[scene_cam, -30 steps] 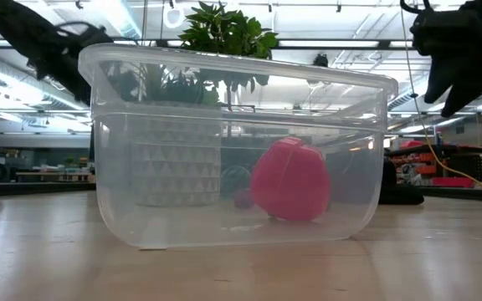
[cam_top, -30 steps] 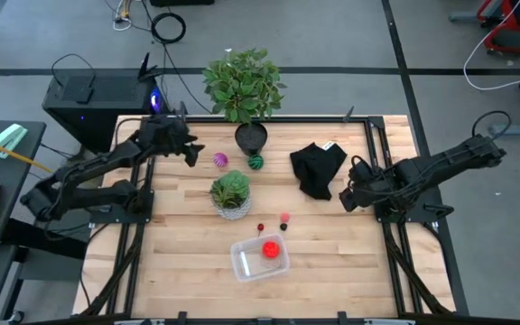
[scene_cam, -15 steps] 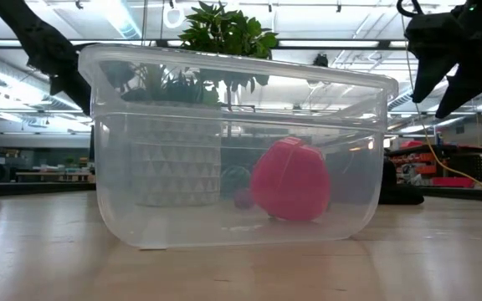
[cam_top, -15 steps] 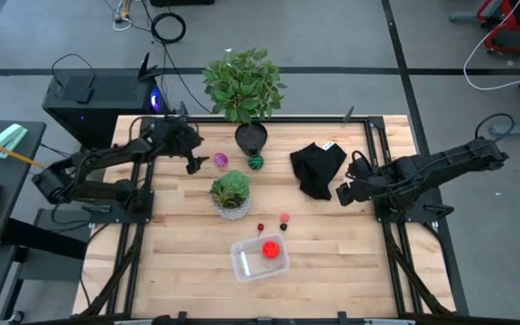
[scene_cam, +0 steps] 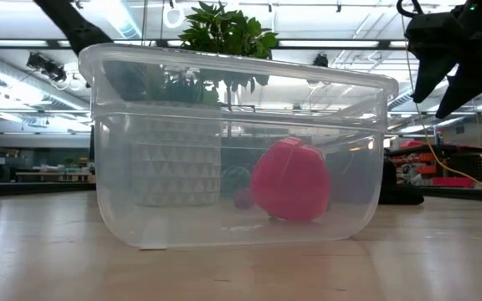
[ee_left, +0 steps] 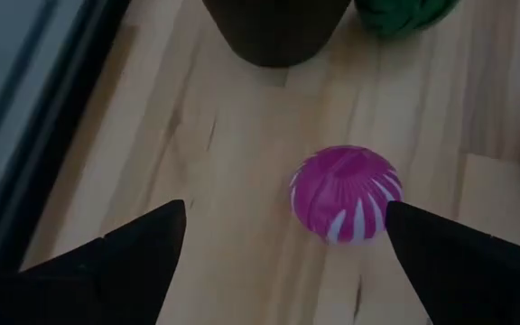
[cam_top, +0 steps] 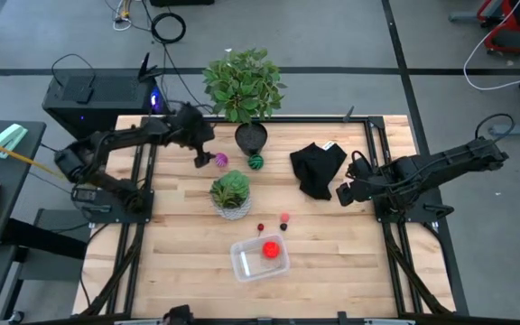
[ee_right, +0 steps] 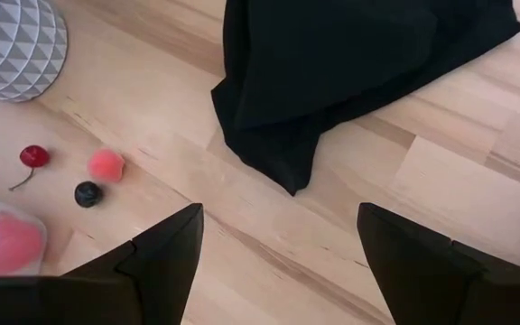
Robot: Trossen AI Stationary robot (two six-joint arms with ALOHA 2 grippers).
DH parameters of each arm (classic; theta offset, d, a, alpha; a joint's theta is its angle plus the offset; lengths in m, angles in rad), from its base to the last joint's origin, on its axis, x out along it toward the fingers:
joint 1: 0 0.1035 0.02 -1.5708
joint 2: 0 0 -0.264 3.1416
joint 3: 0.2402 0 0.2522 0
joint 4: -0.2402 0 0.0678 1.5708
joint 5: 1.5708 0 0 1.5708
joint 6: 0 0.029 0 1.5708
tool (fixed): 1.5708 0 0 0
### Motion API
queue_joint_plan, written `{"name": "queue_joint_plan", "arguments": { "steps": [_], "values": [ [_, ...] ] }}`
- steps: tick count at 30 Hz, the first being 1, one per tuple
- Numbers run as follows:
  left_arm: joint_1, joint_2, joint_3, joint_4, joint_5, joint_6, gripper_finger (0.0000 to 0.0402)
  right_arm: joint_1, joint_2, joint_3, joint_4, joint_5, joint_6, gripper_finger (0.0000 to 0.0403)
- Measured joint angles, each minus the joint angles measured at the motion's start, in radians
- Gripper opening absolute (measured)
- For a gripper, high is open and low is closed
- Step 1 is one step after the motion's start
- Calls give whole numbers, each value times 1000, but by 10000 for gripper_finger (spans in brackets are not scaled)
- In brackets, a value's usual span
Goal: Pick and placing Produce into tupperware
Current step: Put the onion into the transparent bin
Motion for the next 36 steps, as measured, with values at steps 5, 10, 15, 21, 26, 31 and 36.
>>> {"name": "queue_joint_plan", "arguments": {
  "steps": [5, 10, 15, 21, 26, 31, 36],
  "values": [
    [-2, 84, 59, -96, 60, -39, 389, 0, 0, 0, 0, -7, 0, 299],
    [-9, 113, 61, -90, 94, -85, 389, 0, 0, 0, 0, -7, 0, 299],
    [-10, 113, 61, -58, 118, -109, 389, 0, 0, 0, 0, -7, -1, 299],
    [-18, 113, 61, -42, 172, -159, 389, 1, 0, 0, 0, -7, -4, 299],
    [-27, 115, 60, -29, 174, -203, 389, 1, 0, 0, 0, -7, -4, 299],
    [-30, 155, 60, -2, 157, -269, 389, 0, 0, 0, 0, -7, -3, 299],
    [-31, 194, 60, -4, 155, -297, 389, 1, 0, 0, 1, -7, 1, 299]
  ]
}}
